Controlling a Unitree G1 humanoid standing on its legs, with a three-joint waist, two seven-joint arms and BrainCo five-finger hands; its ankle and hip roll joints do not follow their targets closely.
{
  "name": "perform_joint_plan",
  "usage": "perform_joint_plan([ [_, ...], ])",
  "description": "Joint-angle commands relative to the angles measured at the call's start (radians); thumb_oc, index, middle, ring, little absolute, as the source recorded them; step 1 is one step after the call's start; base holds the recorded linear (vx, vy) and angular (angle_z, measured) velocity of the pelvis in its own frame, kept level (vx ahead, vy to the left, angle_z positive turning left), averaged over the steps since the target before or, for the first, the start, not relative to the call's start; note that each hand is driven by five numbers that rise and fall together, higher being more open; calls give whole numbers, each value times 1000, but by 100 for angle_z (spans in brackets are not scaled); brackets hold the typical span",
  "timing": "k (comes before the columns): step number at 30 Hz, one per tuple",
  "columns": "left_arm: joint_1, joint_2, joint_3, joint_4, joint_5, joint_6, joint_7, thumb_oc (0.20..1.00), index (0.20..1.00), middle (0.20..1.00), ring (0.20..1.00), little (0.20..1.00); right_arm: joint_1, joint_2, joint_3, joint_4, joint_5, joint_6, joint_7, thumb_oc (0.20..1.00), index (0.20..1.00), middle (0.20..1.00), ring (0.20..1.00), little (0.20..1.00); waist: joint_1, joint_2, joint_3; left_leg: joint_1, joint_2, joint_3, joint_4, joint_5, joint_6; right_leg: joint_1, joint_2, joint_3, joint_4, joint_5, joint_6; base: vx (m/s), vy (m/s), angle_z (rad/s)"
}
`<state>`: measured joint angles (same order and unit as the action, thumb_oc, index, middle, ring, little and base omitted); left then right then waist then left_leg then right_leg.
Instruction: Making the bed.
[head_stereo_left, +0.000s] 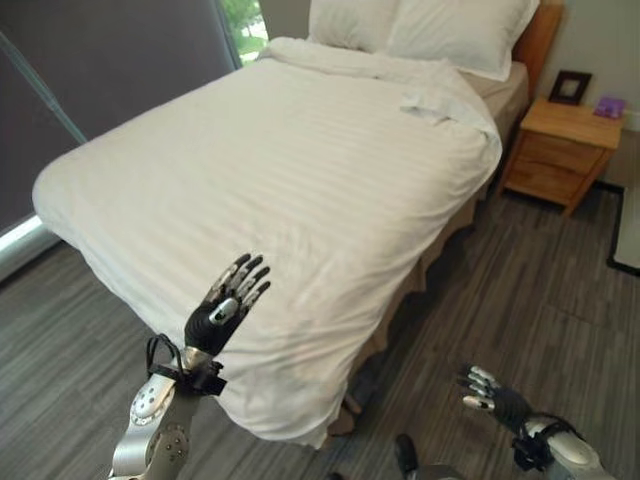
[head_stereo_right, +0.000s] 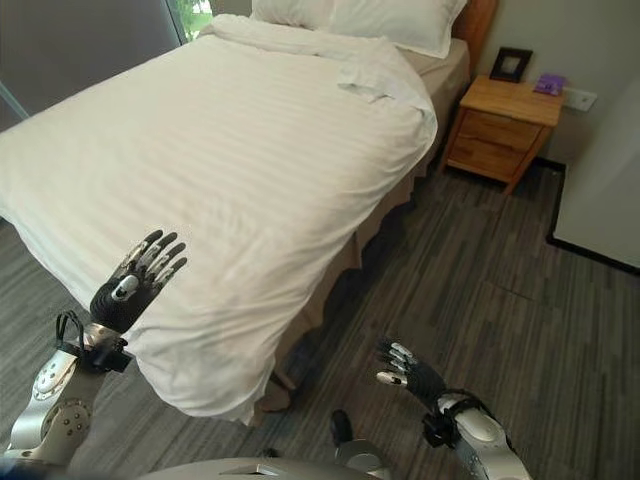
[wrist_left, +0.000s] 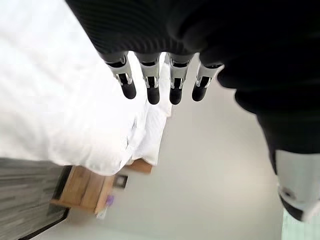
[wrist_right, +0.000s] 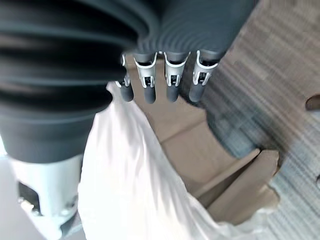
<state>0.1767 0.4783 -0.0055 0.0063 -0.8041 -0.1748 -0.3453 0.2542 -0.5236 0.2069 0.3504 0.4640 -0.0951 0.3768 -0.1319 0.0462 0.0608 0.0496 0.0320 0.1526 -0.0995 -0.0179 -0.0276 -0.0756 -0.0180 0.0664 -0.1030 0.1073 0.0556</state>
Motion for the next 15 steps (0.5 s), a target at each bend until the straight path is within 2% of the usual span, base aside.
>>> perform_joint_plan([
  [1,-39,-11,11,32,42,-76,52,373,373,373,373,373,-59,20,16,-35,-36,-40,-11,1000,1000,1000,1000,1000,-4,-8,22,21,-25,-35,12,12,-29,78,-43,-12,16,-27,70,-26,17,-3],
  [2,-47,-34,0,95,77,-82,91,200,200,200,200,200,-66,24,23,-32,-35,-40,-17,1000,1000,1000,1000,1000,-5,-11,26,20,-25,-34,12,13,-29,76,-42,-10,16,-26,69,0,0,0],
  [5,-33,-22,-15,101,202,-83,123,200,200,200,200,200,-71,25,20,-35,-36,-35,-30,1000,1000,1000,1000,1000,-4,-16,37,16,-24,-29,12,11,-27,71,-42,-6,16,-24,71,0,0,0],
  [12,-39,-97,-43,249,124,-63,96,200,200,200,200,200,-82,24,40,-38,-24,-31,-30,1000,1000,1000,1000,1000,1,-29,44,8,-22,-25,12,10,-24,60,-43,-2,16,-20,73,0,0,0],
  [15,-53,-102,-62,319,154,-63,105,200,200,200,200,200,-94,22,50,-37,-27,-29,-32,1000,1000,1000,1000,1000,-1,-30,45,8,-21,-22,12,9,-24,58,-42,1,16,-18,73,1,11,-2],
])
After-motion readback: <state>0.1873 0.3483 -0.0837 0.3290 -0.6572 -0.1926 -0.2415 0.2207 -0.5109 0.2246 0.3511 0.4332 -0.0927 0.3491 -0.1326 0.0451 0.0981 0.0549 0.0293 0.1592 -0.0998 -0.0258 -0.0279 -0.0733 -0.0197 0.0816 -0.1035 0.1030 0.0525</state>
